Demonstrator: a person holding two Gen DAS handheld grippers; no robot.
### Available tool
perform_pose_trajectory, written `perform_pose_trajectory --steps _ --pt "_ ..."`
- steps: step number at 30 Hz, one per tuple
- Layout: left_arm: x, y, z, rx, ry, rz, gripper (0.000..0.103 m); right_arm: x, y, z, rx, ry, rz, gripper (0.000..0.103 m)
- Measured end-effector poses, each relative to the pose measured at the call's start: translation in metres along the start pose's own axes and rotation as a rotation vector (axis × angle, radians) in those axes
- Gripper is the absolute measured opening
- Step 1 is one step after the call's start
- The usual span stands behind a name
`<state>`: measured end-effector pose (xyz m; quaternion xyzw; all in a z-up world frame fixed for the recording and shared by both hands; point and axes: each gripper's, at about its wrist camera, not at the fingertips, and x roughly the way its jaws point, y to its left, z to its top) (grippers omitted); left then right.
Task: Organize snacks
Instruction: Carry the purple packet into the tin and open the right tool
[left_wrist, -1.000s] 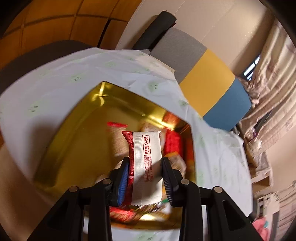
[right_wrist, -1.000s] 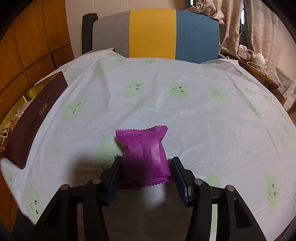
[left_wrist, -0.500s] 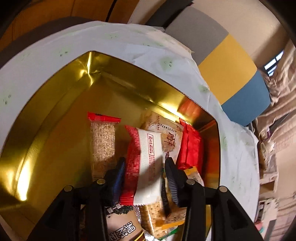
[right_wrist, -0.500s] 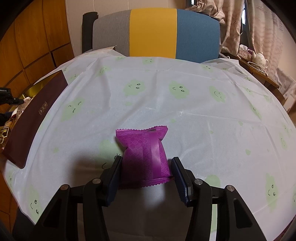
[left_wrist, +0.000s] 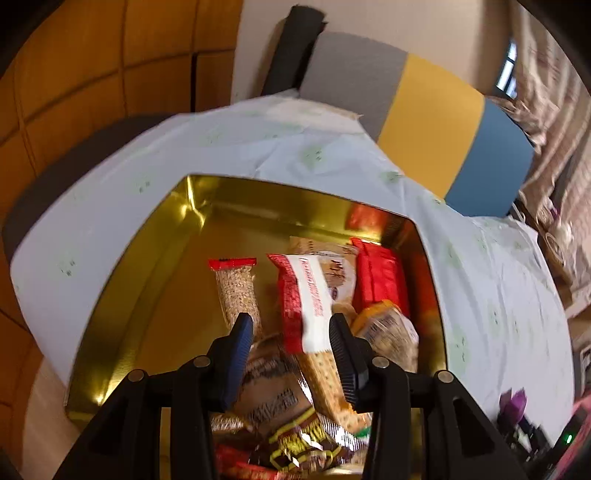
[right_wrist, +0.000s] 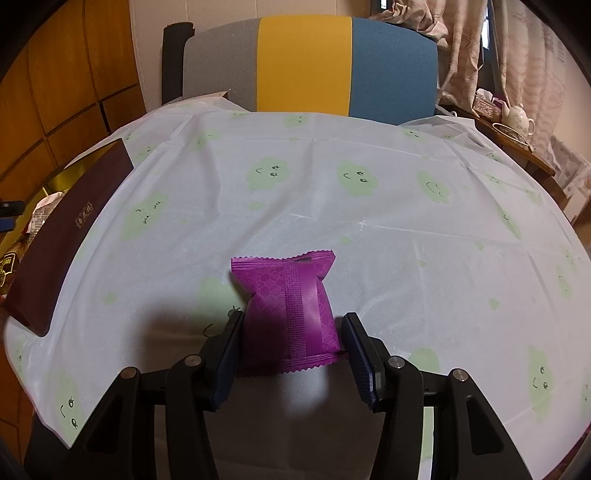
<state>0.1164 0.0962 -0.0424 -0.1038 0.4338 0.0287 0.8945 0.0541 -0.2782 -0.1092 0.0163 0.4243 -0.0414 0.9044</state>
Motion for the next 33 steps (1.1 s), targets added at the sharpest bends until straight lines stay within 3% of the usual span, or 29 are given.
perform_pose_trajectory --steps 12,27,33 --pt "-0.043 0.001 -0.024 0.042 -0.058 -0.009 0.044 -0.004 0.003 -0.001 -0.005 0.029 -0.011 0.053" --pt "-0.051 0.025 -0.045 0.015 -0.051 0.005 0.044 -0.013 0.009 -0.002 -0.006 0.084 0.000 0.052" --pt "-0.053 0.032 -0.048 0.004 -0.050 0.013 0.044 -0.015 0.013 0.002 0.007 0.121 0.053 0.051"
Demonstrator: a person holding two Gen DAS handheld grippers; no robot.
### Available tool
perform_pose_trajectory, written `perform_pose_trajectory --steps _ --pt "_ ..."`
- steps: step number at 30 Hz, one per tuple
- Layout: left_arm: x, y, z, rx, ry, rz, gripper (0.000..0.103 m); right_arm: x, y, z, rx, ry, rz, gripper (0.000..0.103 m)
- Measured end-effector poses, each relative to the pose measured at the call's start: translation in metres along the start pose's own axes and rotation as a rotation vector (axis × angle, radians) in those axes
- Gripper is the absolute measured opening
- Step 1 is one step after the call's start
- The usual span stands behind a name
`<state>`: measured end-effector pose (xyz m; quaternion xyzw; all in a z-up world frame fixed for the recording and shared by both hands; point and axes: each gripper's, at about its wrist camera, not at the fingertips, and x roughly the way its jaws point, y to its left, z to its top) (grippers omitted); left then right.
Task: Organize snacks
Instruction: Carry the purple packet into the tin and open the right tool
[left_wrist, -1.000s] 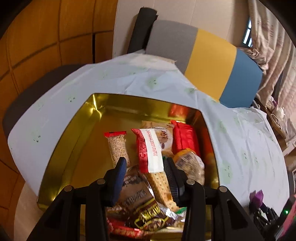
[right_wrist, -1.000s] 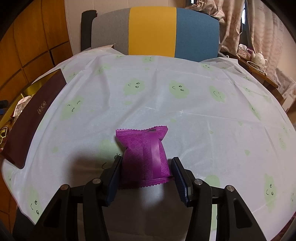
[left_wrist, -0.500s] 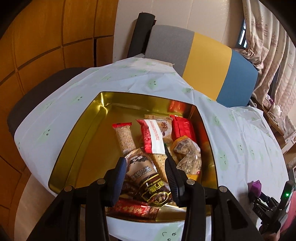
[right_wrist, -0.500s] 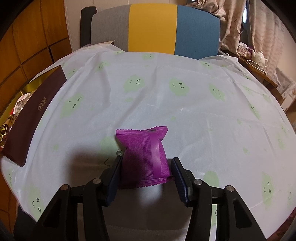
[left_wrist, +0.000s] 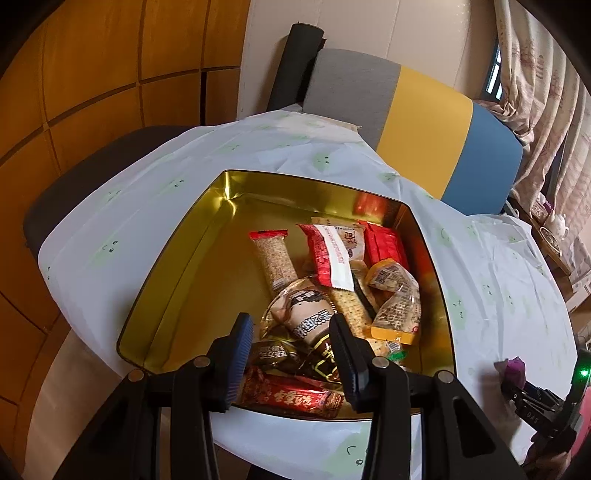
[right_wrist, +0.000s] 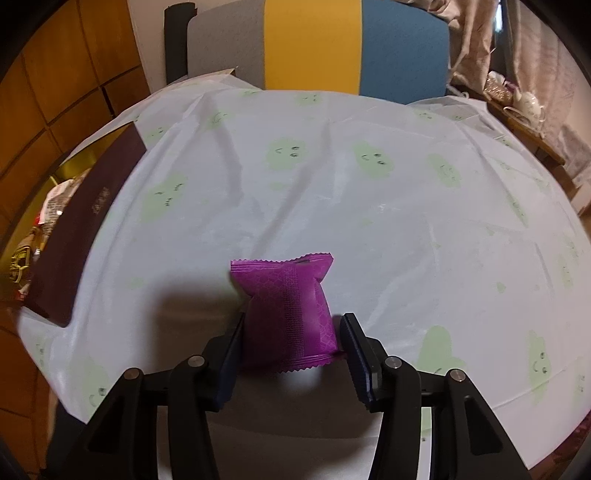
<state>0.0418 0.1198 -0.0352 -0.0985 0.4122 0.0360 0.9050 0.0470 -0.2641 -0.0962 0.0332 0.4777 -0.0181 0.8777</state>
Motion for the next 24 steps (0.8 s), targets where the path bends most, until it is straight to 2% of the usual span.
perform_pose_trajectory --steps 3,8,16,20,24 --pt "0.000 0.004 0.001 -0.007 0.002 0.003 0.044 -0.005 0.010 0.005 -0.009 0.002 0.050 0.051" --pt "0.000 0.010 0.001 -0.023 0.002 0.006 0.044 -0.023 0.044 0.019 -0.094 -0.047 0.106 0.051" --pt "-0.002 0.022 0.001 -0.054 -0.007 0.019 0.044 -0.056 0.121 0.046 -0.281 -0.121 0.249 0.051" --pt "-0.004 0.028 0.002 -0.064 -0.022 0.043 0.044 -0.059 0.164 0.062 -0.338 -0.112 0.354 0.051" --pt "-0.001 0.034 0.002 -0.070 -0.015 0.060 0.044 -0.040 0.213 0.071 -0.419 -0.073 0.388 0.051"
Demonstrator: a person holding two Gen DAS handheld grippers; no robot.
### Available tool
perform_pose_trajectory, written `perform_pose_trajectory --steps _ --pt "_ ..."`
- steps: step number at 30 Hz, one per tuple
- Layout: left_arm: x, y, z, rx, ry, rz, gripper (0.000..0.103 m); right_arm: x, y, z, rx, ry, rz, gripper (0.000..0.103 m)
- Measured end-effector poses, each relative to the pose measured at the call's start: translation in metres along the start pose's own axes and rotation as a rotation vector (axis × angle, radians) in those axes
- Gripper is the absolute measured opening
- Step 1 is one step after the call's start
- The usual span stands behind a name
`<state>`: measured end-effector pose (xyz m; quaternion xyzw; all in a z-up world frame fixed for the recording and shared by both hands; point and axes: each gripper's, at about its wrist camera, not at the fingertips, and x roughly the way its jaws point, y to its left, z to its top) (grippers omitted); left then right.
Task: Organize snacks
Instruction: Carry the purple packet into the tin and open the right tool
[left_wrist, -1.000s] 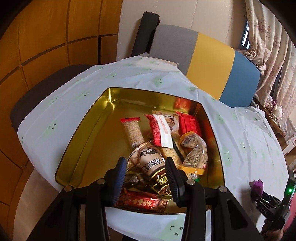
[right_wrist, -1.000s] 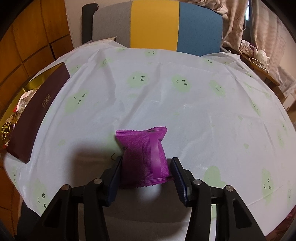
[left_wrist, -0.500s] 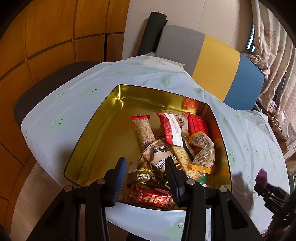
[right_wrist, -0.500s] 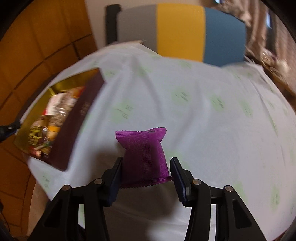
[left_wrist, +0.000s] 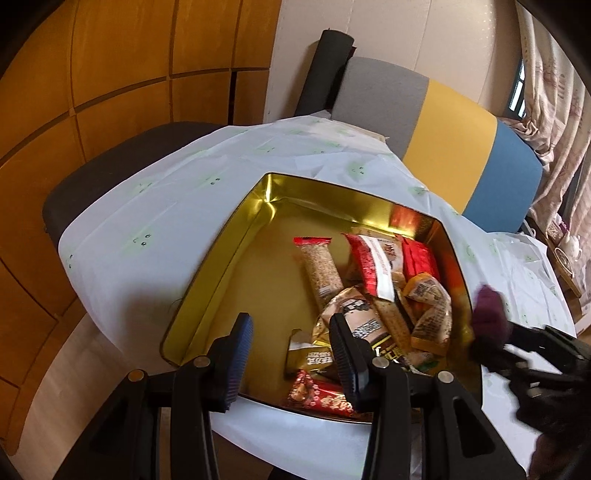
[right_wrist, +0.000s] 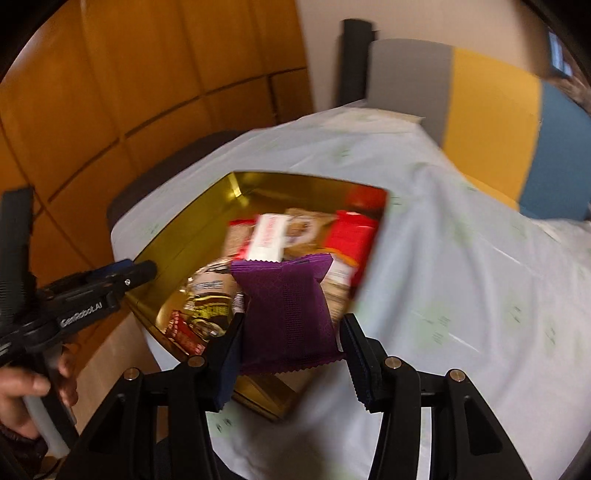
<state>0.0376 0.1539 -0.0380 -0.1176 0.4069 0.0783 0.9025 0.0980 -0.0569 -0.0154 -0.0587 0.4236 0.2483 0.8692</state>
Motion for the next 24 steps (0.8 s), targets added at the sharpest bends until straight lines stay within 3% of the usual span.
perform_pose_trajectory --steps 8,12,14,24 --pt "0.004 0.007 -0.003 -0.004 0.011 0.021 0.044 0.053 0.024 0.000 -0.099 0.106 -0.010 0.054" --pt "0.005 0.005 -0.003 -0.002 0.016 0.016 0.044 0.048 0.021 -0.005 -0.109 0.090 -0.011 0.054" --pt "0.004 0.004 -0.004 0.000 0.015 0.013 0.044 0.049 0.023 -0.004 -0.121 0.083 -0.025 0.041" --pt "-0.005 0.000 -0.005 0.014 -0.001 0.030 0.044 0.055 0.020 -0.005 -0.115 0.087 -0.059 0.043"
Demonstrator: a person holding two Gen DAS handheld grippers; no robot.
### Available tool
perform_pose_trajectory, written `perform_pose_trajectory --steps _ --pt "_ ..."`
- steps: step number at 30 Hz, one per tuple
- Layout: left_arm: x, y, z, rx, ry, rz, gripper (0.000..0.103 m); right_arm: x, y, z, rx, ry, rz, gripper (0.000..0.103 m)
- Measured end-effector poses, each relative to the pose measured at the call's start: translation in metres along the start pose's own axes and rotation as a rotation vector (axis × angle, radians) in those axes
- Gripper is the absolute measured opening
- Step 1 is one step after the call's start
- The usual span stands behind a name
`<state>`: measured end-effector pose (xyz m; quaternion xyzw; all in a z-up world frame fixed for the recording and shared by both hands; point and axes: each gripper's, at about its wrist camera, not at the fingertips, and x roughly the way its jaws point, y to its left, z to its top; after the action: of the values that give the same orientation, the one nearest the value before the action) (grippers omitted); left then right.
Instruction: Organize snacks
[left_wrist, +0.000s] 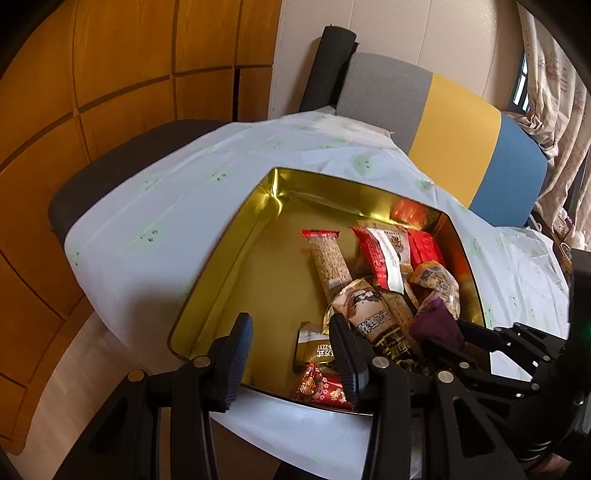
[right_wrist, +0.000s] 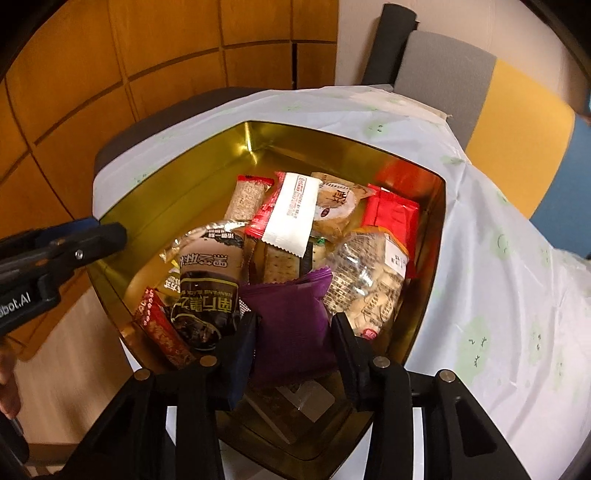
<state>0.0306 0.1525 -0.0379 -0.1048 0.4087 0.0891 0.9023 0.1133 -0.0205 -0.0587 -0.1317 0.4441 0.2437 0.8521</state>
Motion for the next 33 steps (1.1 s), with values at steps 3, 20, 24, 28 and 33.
perform_pose_trajectory --steps 3,20,24,28,33 --pt "-0.006 -0.002 0.000 0.009 -0.025 0.016 0.044 -0.011 -0.002 -0.003 0.014 -0.036 0.004 0.048" --pt "-0.045 -0.032 -0.015 0.054 -0.125 0.025 0.068 -0.082 -0.020 -0.050 0.234 -0.217 -0.225 0.083" --pt "-0.061 -0.038 -0.018 0.052 -0.212 0.062 0.068 -0.082 -0.022 -0.057 0.245 -0.210 -0.237 0.083" --pt "-0.069 -0.042 -0.017 0.052 -0.248 0.094 0.068 -0.086 -0.023 -0.062 0.252 -0.217 -0.242 0.083" --pt "-0.065 -0.041 -0.017 0.056 -0.223 0.093 0.068 -0.089 -0.023 -0.066 0.257 -0.227 -0.246 0.083"
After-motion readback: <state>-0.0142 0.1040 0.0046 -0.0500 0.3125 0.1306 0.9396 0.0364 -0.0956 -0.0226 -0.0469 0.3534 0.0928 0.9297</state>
